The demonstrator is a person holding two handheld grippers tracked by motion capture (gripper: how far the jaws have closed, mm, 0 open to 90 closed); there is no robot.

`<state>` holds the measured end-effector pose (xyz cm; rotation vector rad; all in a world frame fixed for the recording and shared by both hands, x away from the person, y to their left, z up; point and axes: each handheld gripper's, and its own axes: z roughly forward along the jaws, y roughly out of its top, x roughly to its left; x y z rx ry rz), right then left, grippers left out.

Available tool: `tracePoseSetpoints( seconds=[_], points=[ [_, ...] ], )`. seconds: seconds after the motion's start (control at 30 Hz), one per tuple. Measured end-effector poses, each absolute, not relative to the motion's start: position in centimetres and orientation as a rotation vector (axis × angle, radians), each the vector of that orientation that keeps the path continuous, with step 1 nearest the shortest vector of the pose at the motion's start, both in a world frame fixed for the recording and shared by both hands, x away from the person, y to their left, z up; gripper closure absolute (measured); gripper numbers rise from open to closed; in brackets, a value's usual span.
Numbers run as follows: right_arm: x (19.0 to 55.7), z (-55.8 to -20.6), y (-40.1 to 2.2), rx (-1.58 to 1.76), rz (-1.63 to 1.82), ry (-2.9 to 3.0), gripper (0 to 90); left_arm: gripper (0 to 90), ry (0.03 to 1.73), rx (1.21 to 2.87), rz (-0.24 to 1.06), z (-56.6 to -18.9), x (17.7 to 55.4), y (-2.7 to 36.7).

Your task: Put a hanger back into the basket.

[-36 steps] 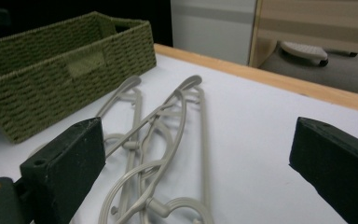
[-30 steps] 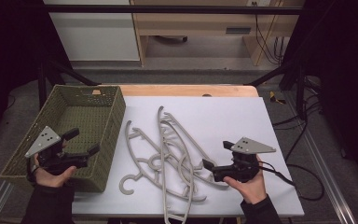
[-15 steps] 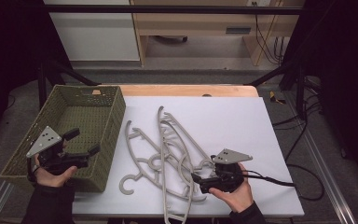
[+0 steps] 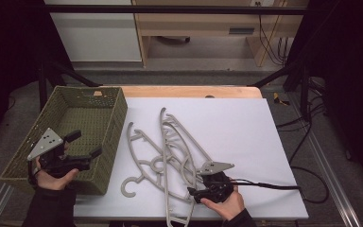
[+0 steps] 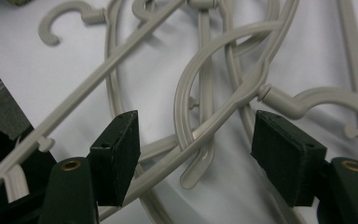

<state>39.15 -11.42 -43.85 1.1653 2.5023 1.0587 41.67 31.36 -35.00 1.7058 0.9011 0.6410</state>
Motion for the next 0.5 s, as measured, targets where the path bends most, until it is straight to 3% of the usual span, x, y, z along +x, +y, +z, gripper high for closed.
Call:
tracePoseSetpoints(
  seconds=[0.4, 0.5],
  points=[
    [39.6, -45.6, -10.5, 1.211, 0.95, 2.552, 35.8, 4.7, 0.898, 1.712, 0.637, -35.1, 41.7, 31.1],
    [39.7, -45.6, -10.5, 1.205, 0.961, 2.565, 41.0, 4.8, 0.897, 1.714, 0.637, -35.1, 41.7, 31.1]
  ],
)
